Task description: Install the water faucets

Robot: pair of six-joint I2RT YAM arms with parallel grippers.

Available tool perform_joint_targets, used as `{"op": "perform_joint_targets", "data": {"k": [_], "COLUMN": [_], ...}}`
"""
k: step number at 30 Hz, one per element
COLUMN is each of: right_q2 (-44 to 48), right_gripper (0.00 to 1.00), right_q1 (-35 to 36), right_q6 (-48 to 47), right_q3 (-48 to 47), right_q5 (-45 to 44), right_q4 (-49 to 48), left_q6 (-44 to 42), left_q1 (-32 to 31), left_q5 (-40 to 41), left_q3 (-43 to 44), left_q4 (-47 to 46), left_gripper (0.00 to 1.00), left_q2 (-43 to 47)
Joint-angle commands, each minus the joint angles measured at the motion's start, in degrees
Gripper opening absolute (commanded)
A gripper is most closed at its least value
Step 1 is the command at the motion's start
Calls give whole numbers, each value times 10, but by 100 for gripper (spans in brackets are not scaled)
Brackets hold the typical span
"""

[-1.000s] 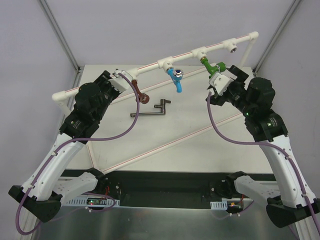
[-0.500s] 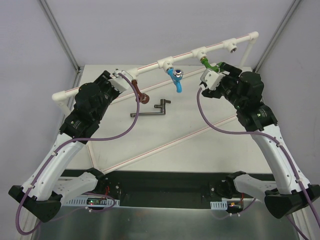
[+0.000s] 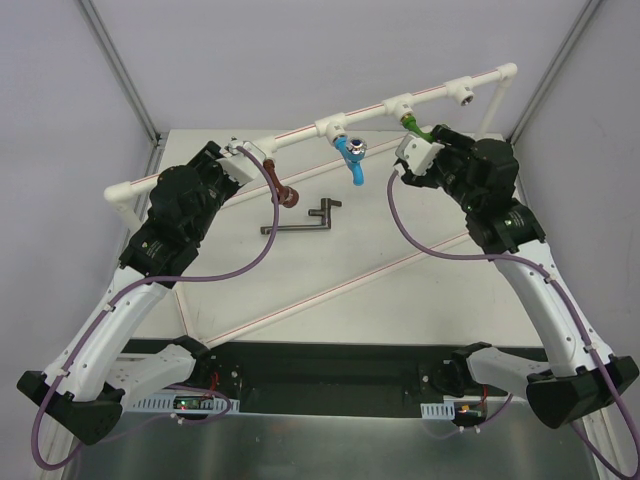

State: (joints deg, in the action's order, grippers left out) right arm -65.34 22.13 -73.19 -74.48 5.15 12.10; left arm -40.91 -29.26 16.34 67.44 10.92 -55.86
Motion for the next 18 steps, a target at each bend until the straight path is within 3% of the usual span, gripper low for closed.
{"op": "perform_joint_targets", "data": {"k": [1,9,12,16,18], "right_q2": [-4,-12,-13,-15,-17], "right_gripper": [63,42,30,7,2], "right_q1": [4,10,14,16,17], "right_q6": [-8,-4,3,28,55], "right_q3": [4,6,5,-1,-2], "right_q5": [1,6,8,20,29], "right_q4": [-40,-47,-51,-52,-57], "left_q6": [84,84,85,84,84], "left_q1": [-3,-3,-3,-3,-3], "left_q5": [-11,-12,-12,-12,-12], "left_q3": [-30,-30,-30,-30,-30], "left_q4": [70,69,70,69,68], "left_gripper": [0,0,0,0,0], "left_q2": [-21,-21,-20,-20,-19]}}
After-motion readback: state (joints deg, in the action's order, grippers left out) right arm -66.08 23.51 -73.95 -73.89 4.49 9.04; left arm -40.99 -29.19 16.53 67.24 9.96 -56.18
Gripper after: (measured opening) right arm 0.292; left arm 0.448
